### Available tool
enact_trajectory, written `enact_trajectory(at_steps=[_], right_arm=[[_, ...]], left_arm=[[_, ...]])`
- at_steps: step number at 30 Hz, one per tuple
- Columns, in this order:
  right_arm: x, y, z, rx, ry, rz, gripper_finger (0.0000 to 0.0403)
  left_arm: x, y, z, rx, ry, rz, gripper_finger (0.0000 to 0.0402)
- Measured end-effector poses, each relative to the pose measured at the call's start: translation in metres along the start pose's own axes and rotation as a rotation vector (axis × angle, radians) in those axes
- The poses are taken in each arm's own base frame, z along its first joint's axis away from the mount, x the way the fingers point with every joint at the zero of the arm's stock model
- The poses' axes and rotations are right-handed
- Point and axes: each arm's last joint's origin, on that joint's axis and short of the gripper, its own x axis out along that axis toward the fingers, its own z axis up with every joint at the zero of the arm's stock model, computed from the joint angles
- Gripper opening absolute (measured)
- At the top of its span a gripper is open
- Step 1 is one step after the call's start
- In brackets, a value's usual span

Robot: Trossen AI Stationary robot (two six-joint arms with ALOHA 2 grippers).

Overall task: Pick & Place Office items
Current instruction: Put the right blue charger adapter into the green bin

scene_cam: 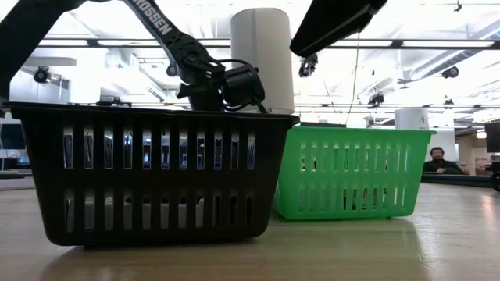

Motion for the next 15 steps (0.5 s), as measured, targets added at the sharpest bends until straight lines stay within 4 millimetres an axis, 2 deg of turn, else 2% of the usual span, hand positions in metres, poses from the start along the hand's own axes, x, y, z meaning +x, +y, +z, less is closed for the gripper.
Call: enact_trajectory(at_steps=[5,11,15], right_arm=[[0.0002,-0.0002,-0.0004,-0.009,0.002,-0.001,0.0249],[0.0005,-0.0002,-0.0010,-0.013,0.004,-0.002,0.0249],[0.0007,-0.0003,-0.0013,-0.014,0.004,-0.003,0.0249]], left_arm=[[0.0002,-0.0006,0.0003,-0.004,-0.007,-0.006,0.0283],[0.0007,-0.0007,0.0000,0.003,-0.007,-0.007,0.0232],[0.0008,-0.0009,-0.0002,0.009,-0.004,-0.009,0.0232]])
